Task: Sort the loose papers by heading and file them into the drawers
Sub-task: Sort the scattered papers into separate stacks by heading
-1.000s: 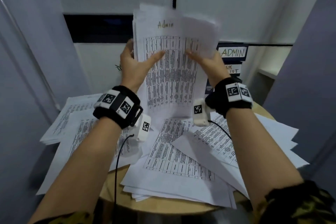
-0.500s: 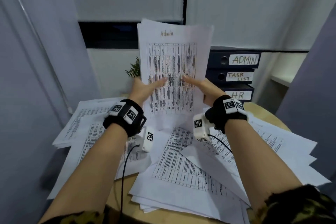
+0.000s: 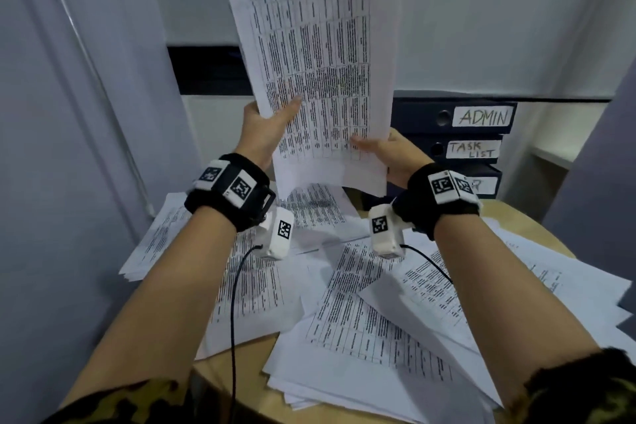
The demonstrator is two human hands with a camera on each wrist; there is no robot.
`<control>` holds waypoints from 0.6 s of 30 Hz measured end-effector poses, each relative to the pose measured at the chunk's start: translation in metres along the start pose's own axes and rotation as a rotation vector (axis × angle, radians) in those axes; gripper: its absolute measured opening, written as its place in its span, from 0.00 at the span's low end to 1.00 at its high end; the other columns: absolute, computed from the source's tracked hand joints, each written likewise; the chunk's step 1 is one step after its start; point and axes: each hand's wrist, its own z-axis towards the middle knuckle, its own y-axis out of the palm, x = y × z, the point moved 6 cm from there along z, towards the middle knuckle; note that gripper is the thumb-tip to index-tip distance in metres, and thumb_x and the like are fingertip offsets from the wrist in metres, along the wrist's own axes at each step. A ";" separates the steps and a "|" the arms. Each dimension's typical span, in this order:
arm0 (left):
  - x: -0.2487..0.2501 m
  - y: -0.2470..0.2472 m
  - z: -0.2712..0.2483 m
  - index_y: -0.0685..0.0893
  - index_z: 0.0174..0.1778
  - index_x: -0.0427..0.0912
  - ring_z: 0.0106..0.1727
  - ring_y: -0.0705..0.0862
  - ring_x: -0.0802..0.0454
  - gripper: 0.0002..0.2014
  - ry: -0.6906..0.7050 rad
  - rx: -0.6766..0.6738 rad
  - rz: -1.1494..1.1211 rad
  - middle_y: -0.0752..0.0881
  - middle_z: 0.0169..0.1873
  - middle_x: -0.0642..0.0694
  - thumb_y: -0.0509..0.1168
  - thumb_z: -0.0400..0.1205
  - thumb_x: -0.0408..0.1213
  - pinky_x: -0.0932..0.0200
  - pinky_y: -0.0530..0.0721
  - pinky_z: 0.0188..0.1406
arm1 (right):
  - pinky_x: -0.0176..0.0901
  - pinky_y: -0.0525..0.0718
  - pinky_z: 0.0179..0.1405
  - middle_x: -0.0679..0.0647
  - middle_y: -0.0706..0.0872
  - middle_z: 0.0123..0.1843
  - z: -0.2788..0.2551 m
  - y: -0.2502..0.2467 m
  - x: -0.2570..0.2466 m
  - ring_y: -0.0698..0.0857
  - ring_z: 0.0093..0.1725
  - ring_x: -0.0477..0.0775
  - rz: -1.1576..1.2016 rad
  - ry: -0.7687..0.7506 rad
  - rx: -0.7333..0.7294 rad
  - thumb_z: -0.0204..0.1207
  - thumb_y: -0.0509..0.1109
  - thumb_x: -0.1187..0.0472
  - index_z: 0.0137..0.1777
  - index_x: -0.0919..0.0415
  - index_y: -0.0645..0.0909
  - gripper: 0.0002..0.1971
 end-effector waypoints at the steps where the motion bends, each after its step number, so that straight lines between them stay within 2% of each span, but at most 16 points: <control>1: -0.002 -0.002 0.001 0.71 0.69 0.34 0.61 0.83 0.50 0.31 0.017 0.029 0.029 0.83 0.61 0.43 0.74 0.76 0.45 0.51 0.81 0.66 | 0.58 0.82 0.66 0.63 0.84 0.66 0.001 0.003 0.000 0.83 0.65 0.62 0.018 -0.012 0.017 0.83 0.65 0.67 0.69 0.65 0.77 0.16; 4: 0.008 -0.012 0.004 0.74 0.58 0.39 0.52 0.83 0.57 0.16 0.076 0.132 0.095 0.83 0.50 0.51 0.67 0.82 0.45 0.57 0.84 0.57 | 0.58 0.82 0.66 0.62 0.85 0.65 0.004 0.009 0.001 0.84 0.64 0.61 -0.011 0.025 0.035 0.82 0.66 0.64 0.69 0.65 0.77 0.16; 5: 0.014 -0.019 0.007 0.75 0.57 0.39 0.52 0.82 0.56 0.14 0.103 0.175 0.100 0.82 0.50 0.51 0.66 0.83 0.44 0.56 0.83 0.59 | 0.59 0.82 0.65 0.61 0.85 0.65 0.005 0.010 0.002 0.85 0.63 0.61 -0.041 0.045 0.040 0.82 0.67 0.63 0.69 0.65 0.78 0.16; 7: 0.020 -0.033 0.018 0.76 0.65 0.33 0.62 0.82 0.50 0.19 0.120 0.218 0.119 0.83 0.60 0.45 0.67 0.83 0.41 0.49 0.80 0.68 | 0.62 0.84 0.61 0.61 0.84 0.65 0.006 0.008 0.002 0.84 0.63 0.62 -0.065 0.069 0.067 0.83 0.66 0.64 0.70 0.66 0.76 0.17; 8: 0.016 -0.037 0.024 0.73 0.72 0.34 0.66 0.81 0.48 0.24 0.101 0.192 0.152 0.82 0.65 0.43 0.68 0.82 0.39 0.46 0.78 0.70 | 0.59 0.87 0.57 0.61 0.84 0.64 0.008 0.007 0.004 0.85 0.61 0.62 -0.045 0.062 0.095 0.83 0.65 0.65 0.71 0.67 0.74 0.17; 10: 0.004 -0.032 0.023 0.59 0.81 0.38 0.72 0.76 0.43 0.37 -0.016 0.069 0.271 0.74 0.74 0.39 0.70 0.79 0.35 0.44 0.75 0.73 | 0.45 0.91 0.40 0.57 0.83 0.57 0.011 0.006 0.012 0.85 0.51 0.57 0.025 0.105 0.159 0.85 0.61 0.68 0.70 0.68 0.73 0.15; 11: -0.003 -0.028 0.016 0.50 0.83 0.38 0.74 0.73 0.41 0.42 -0.099 -0.008 0.381 0.68 0.77 0.37 0.70 0.80 0.32 0.47 0.73 0.73 | 0.42 0.90 0.35 0.57 0.83 0.53 0.012 0.008 0.017 0.84 0.47 0.56 -0.063 0.138 0.150 0.85 0.60 0.67 0.70 0.68 0.73 0.14; 13: -0.032 -0.026 0.006 0.38 0.83 0.35 0.78 0.66 0.38 0.44 -0.269 -0.137 0.651 0.59 0.81 0.35 0.66 0.82 0.29 0.51 0.70 0.73 | 0.45 0.85 0.46 0.59 0.85 0.52 0.003 0.017 0.024 0.85 0.51 0.62 -0.366 0.302 0.128 0.87 0.57 0.55 0.64 0.67 0.77 0.17; 14: -0.044 -0.029 -0.001 0.35 0.82 0.35 0.80 0.62 0.36 0.44 -0.327 -0.169 0.736 0.54 0.82 0.35 0.64 0.84 0.29 0.49 0.67 0.74 | 0.45 0.81 0.50 0.60 0.86 0.52 -0.001 0.018 0.029 0.86 0.53 0.62 -0.751 0.280 0.059 0.87 0.55 0.50 0.59 0.66 0.80 0.20; 15: -0.053 -0.035 -0.006 0.36 0.83 0.35 0.81 0.60 0.36 0.43 -0.385 -0.188 0.776 0.52 0.83 0.35 0.63 0.84 0.29 0.48 0.66 0.76 | 0.44 0.79 0.50 0.60 0.87 0.49 -0.002 0.019 0.037 0.86 0.52 0.61 -0.957 0.300 0.021 0.87 0.53 0.48 0.53 0.63 0.80 0.20; 16: -0.064 -0.040 -0.008 0.42 0.83 0.34 0.80 0.62 0.35 0.39 -0.427 -0.202 0.792 0.54 0.82 0.34 0.63 0.84 0.29 0.48 0.69 0.74 | 0.42 0.78 0.49 0.60 0.87 0.46 -0.003 0.016 0.046 0.86 0.50 0.60 -0.946 0.331 0.013 0.87 0.53 0.49 0.48 0.62 0.78 0.19; 17: -0.073 -0.044 -0.008 0.53 0.82 0.31 0.75 0.70 0.36 0.34 -0.449 -0.211 0.793 0.62 0.80 0.32 0.63 0.84 0.28 0.50 0.76 0.67 | 0.41 0.79 0.47 0.60 0.88 0.42 -0.005 0.014 0.061 0.87 0.47 0.58 -0.749 0.425 0.021 0.87 0.55 0.52 0.47 0.62 0.77 0.16; 18: -0.077 -0.048 -0.011 0.63 0.78 0.28 0.66 0.79 0.37 0.27 -0.475 -0.220 0.765 0.73 0.73 0.30 0.63 0.84 0.27 0.54 0.83 0.55 | 0.40 0.83 0.43 0.59 0.90 0.35 -0.004 0.014 0.076 0.89 0.41 0.54 -0.494 0.516 0.012 0.86 0.59 0.57 0.48 0.64 0.77 0.11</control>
